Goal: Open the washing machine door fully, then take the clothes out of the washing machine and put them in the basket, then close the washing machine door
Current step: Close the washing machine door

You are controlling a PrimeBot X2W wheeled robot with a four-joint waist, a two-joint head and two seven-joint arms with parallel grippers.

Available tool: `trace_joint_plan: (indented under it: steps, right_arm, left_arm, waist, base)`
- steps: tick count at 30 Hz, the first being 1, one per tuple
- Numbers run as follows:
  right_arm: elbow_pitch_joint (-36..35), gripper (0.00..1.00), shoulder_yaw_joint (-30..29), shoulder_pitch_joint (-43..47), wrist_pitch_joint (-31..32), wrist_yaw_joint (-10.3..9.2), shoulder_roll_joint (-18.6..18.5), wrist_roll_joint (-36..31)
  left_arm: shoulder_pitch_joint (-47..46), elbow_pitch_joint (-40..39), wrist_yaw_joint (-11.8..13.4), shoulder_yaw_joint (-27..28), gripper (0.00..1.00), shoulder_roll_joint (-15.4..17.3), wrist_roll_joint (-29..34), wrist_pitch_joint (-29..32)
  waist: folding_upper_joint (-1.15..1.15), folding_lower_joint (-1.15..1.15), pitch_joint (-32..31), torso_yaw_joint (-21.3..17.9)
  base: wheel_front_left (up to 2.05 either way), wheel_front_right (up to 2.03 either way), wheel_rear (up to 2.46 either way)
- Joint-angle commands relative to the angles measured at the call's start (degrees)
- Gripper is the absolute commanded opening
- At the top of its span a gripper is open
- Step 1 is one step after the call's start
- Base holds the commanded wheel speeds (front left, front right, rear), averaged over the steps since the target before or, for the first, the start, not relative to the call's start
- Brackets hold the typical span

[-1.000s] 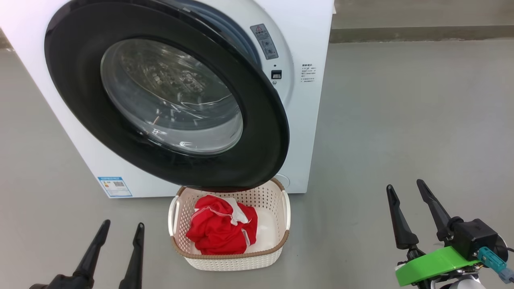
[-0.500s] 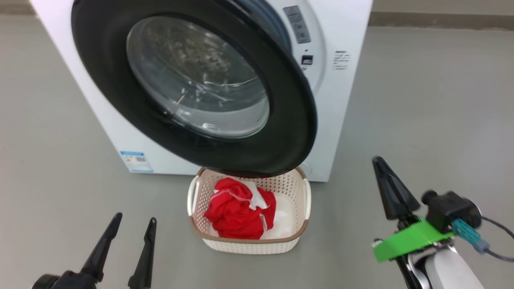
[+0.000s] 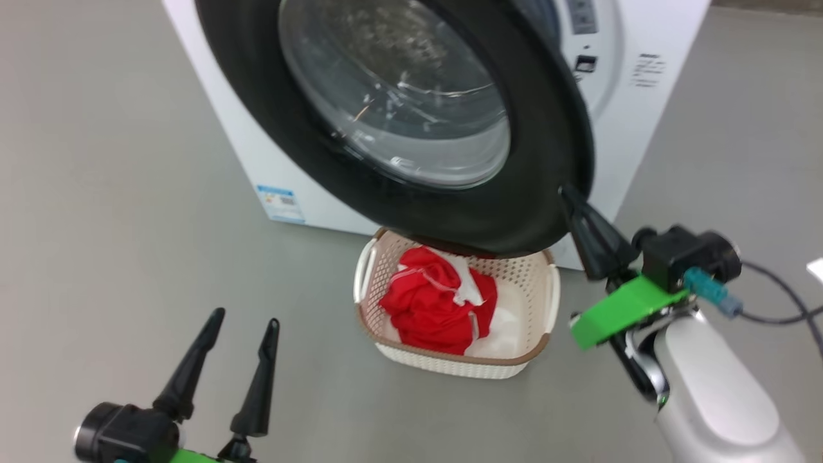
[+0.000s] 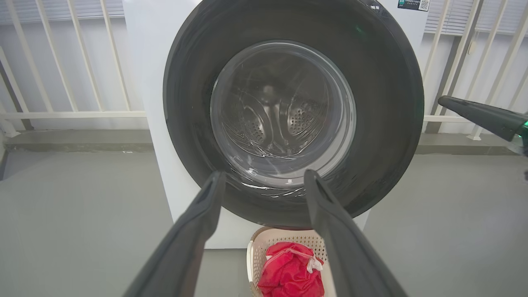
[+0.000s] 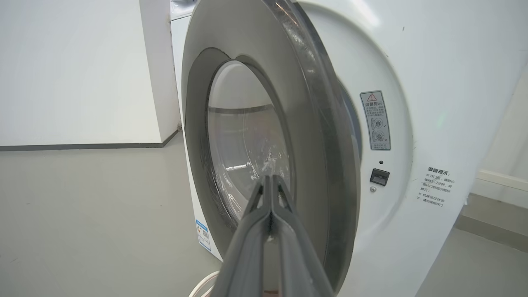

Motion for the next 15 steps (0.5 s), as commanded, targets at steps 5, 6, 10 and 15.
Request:
trace_joint_plan:
  steps: [5,6,10,15]
  right_arm:
    - [0.9,0.00,-0.7,-5.9,-0.4,0.35,-0.9,-0.5]
    - [1.0,0.00,-1.4,-6.6,-0.4,0.35,-1.2,-0.9]
    - [1.2,0.00,-4.0,-9.4,-0.4,0.35,-1.8,-1.5]
    - [2.2,0.00,-5.8,-12.6,-0.4,0.35,-2.8,-2.2]
  left_arm:
    - [-3.8,-1.3,-0.3,-0.2,1.00,-0.4,-1.3,-0.7]
    - [-4.1,-1.2,-0.3,-0.6,1.00,-0.5,-1.5,-0.7]
    - [-5.6,-1.0,-0.3,-1.2,1.00,-0.8,-2.1,-0.7]
    - [-7.4,-0.7,-0.3,-2.1,1.00,-1.7,-2.7,-0.7]
  waist:
    - [0.00,0.00,5.4,4.8]
    - [0.00,0.00,6.0,5.2]
    - [0.00,0.00,8.0,6.4]
    - [0.00,0.00,10.2,7.3]
  base:
    - [0.00,0.00,0.00]
    - [0.00,0.00,0.00]
    - [0.00,0.00,0.00]
    - [0.00,0.00,0.00]
